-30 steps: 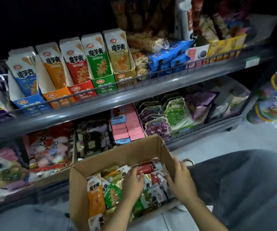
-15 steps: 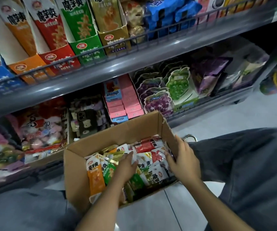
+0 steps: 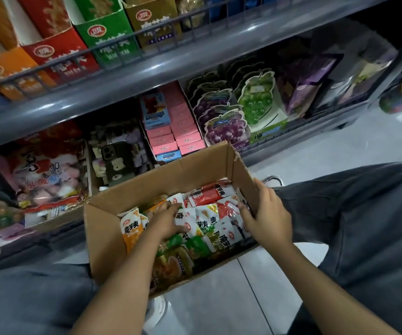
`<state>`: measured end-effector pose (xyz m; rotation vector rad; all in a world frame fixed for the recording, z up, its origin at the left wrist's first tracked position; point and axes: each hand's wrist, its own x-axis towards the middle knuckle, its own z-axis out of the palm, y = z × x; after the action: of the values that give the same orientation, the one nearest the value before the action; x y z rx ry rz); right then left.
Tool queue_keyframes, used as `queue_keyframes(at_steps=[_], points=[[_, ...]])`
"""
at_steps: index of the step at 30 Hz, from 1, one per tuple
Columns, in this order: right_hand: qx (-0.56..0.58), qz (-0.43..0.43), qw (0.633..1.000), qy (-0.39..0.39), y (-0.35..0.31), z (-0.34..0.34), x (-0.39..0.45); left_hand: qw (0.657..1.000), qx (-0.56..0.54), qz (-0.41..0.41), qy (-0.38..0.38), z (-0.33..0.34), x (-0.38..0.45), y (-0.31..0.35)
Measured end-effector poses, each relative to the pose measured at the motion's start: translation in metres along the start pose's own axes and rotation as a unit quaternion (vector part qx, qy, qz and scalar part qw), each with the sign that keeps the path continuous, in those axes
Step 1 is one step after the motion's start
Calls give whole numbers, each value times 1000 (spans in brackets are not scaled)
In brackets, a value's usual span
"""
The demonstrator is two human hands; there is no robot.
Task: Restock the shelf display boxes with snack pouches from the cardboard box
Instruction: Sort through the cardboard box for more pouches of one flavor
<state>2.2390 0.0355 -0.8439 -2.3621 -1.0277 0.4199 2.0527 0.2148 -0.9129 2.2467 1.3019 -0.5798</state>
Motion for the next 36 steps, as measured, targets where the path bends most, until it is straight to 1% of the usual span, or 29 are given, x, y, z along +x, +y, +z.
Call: queue_keyframes(at_steps=[2, 4, 9, 11, 15, 17, 19, 22, 24, 26, 30, 32, 36], points=[[0, 0, 1000, 0, 0, 0, 0, 1000, 15, 1, 14, 1, -1, 0], [0, -2, 1000, 1, -1, 0, 0, 1000, -4, -3, 13, 2, -1, 2], [-3, 6, 1000, 5, 1, 1, 0, 996, -64, -22, -57, -4, -1, 7], [-6, 7, 1000, 7, 0, 1, 0, 991, -109, -31, -65, -6, -2, 8], [-5, 8, 1000, 9, 0, 1, 1, 984, -165, -54, -35, -6, -6, 11], [-6, 4, 1000, 13, 0, 1, 1, 967, -251, -49, -18, -15, -11, 16], [-5, 4, 1000, 13, -1, 1, 1, 949, -314, -33, 13, -29, -14, 25], [-3, 1, 1000, 14, -1, 0, 1, 931, -357, -36, 67, -50, -20, 43], [-1, -8, 1000, 15, -2, 0, 0, 903, -414, -50, 102, -57, -20, 52], [4, -12, 1000, 10, -2, -1, -1, 867, -474, -54, 143, -65, -25, 60], [34, -2, 999, 3, -5, -4, -2, 772, -604, -72, 183, -87, -42, 73], [46, 10, 999, 1, -8, -5, -1, 734, -645, -70, 199, -101, -53, 75], [25, 15, 1000, 3, -25, -8, 1, 706, -672, -70, 213, -123, -76, 70]])
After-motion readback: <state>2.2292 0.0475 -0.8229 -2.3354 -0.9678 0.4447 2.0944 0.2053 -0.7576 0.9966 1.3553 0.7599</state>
